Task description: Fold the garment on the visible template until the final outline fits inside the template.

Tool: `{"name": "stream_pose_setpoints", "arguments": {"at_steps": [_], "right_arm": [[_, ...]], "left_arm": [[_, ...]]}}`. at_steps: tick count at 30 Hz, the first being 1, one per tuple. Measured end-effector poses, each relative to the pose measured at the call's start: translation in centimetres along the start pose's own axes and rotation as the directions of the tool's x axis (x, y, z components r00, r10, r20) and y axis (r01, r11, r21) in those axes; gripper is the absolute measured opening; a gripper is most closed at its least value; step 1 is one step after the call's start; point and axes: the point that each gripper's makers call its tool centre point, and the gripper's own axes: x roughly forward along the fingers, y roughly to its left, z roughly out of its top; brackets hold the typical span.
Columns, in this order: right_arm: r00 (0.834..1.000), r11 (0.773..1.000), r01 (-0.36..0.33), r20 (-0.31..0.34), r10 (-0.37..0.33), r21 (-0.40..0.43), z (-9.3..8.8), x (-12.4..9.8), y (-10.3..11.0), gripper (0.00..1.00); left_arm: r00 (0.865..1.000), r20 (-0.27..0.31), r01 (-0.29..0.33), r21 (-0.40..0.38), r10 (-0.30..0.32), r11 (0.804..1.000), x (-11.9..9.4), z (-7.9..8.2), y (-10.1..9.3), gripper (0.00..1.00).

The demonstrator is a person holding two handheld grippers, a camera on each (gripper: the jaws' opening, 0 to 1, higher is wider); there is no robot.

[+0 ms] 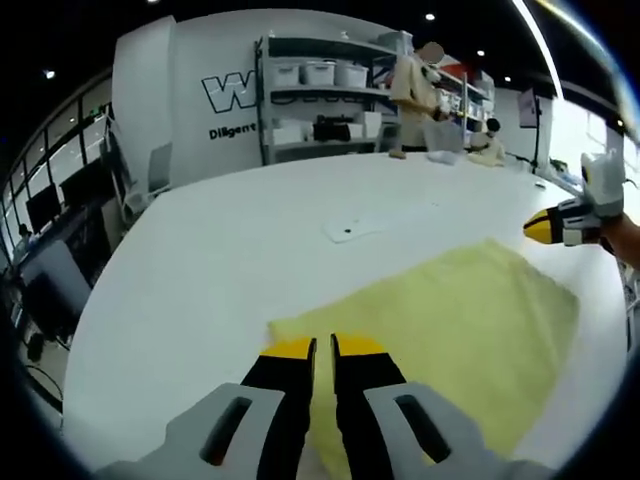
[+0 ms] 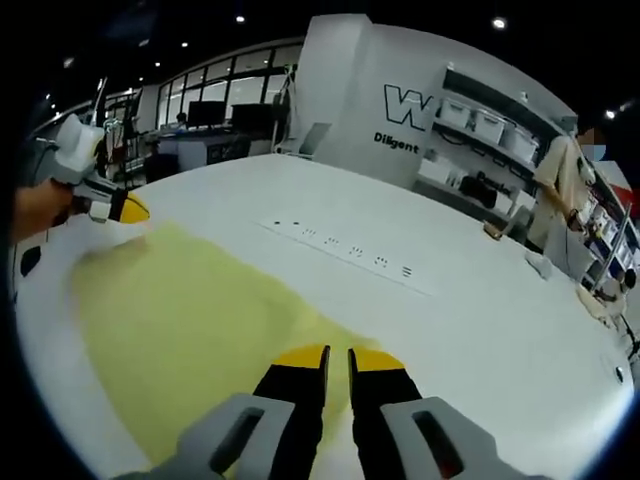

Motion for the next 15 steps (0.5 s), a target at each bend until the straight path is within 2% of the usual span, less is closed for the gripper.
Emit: {"name": "stream_pose_setpoints", "arguments": {"at_steps": [3,7,15], "right_arm": [[1.000,1.000,0.003,0.004,-0.003,0.002,0.2,-0.4,0.0,0.04],[1.000,1.000,0.005,0.011,-0.005,0.004,0.6,-1.0,0.0,0.06],[0.999,1.000,0.013,0.044,-0.013,0.001,2.0,-2.5,0.2,0.12]], "left_arm": [[1.000,0.004,0.003,0.006,-0.003,1.000,-0.2,0.2,-0.1,0.09],[1.000,0.016,0.007,0.010,-0.007,1.000,-0.7,0.7,-0.4,0.17],[0.999,0.044,0.012,0.015,-0.013,1.000,-1.5,1.8,-0.4,0.27]]}}
